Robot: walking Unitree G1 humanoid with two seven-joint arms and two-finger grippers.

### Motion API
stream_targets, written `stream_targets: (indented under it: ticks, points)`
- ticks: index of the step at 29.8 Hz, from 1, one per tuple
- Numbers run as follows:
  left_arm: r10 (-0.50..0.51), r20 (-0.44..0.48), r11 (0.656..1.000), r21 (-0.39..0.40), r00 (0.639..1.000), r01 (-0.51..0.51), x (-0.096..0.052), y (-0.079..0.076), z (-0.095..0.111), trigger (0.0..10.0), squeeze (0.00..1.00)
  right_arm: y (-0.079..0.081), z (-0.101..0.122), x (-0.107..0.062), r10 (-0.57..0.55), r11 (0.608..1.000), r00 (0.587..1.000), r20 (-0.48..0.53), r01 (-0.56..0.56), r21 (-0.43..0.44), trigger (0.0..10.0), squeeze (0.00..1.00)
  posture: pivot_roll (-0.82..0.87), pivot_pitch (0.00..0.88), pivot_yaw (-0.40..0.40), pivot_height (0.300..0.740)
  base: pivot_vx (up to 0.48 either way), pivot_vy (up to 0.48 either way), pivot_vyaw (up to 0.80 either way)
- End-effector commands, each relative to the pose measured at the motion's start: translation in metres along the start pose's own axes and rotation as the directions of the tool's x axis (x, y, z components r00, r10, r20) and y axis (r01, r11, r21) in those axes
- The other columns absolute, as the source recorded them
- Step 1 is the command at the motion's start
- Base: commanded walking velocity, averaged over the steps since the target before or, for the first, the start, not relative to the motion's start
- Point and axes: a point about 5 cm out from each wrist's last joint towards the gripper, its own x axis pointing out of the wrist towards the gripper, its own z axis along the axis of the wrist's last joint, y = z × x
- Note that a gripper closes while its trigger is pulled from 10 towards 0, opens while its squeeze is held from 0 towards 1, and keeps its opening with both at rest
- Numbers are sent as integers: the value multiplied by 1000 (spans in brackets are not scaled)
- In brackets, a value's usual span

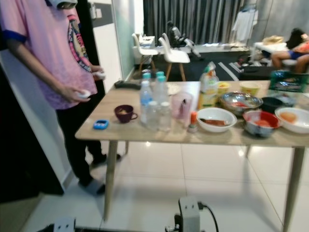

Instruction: Restocking fridge

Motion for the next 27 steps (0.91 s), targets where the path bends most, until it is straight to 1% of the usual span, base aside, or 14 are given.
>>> stream_targets:
  ticks: [1, 3, 12, 21, 27]
  points:
    - [13, -42, 1000, 1, 999, -13, -6, 3, -11, 10000, 0, 5, -2, 0, 11, 1000, 1000, -9, -11, 11, 10000, 0, 36, 87, 11, 740, -368, 0, 0]
    - [13, -41, 1000, 2, 999, -13, -6, 3, -11, 10000, 0, 5, -2, 0, 11, 1000, 1000, -9, -11, 10, 10000, 0, 36, 85, 10, 740, -304, 0, 0]
    - [2, -37, 1000, 25, 999, -1, -5, 2, -9, 10000, 0, 6, -1, 1, 14, 1000, 1000, -5, -14, 7, 10000, 0, 35, 86, 10, 740, 0, 0, 0]
    - [-5, -25, 1000, 30, 1000, 6, -3, 0, -6, 10000, 0, 7, 0, 1, 16, 1000, 1000, 0, -16, 8, 10000, 0, 34, 87, 9, 740, 0, 0, 0]
    - [-20, -24, 998, 54, 1000, 22, -3, -2, -5, 10000, 0, 7, 1, 1, 18, 1000, 1000, 1, -18, 8, 10000, 0, 33, 88, 9, 740, 0, 0, 0]
